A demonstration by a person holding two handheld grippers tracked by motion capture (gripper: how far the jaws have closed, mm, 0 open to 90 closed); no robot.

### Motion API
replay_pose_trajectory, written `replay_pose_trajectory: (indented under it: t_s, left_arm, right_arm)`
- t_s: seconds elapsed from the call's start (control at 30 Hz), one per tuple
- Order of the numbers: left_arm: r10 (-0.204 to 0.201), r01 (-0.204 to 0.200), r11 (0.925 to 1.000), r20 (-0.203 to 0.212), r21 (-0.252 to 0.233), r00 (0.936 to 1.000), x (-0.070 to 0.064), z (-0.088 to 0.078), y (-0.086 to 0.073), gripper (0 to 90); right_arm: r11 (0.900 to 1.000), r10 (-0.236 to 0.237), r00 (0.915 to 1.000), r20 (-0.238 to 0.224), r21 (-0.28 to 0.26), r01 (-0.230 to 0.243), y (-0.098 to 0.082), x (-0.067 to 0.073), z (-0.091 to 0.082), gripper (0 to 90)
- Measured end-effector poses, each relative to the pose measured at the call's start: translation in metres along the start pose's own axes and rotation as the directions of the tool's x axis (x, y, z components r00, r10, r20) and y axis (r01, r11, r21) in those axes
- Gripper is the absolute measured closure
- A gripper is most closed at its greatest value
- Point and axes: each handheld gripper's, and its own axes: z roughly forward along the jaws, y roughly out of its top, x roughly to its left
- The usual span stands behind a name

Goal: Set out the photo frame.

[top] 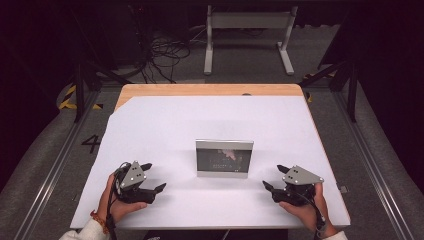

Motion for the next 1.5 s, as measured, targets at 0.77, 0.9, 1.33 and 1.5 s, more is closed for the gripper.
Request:
replay_pose_trajectory:
  t_s: [0.77,0.9,1.33,1.5]
  left_arm:
    - [-0.024,0.023,0.9996,0.020,0.014,0.9995,0.004,-0.003,-0.013,5.9]
    - [-0.018,0.018,0.9998,0.016,0.009,0.9997,0.003,-0.005,-0.013,6.0]
    - [-0.013,0.013,0.9999,0.007,0.009,0.9999,0.004,-0.003,-0.011,6.4]
    - [-0.002,0.002,0.9999,0.005,0.015,1.0000,0.004,-0.002,-0.011,6.3]
  right_arm:
    - [0.999,-0.016,0.9998,0.011,0.041,0.015,-0.014,-0.003,0.006,9.5]
    - [0.999,-0.018,0.9998,0.011,0.044,0.017,-0.013,-0.002,0.005,9.8]
    - [0.999,-0.024,0.9997,0.008,0.038,0.023,-0.011,-0.001,0.002,10.3]
    - [0.999,-0.025,0.9996,0.015,0.029,0.025,-0.010,-0.002,0.000,10.4]
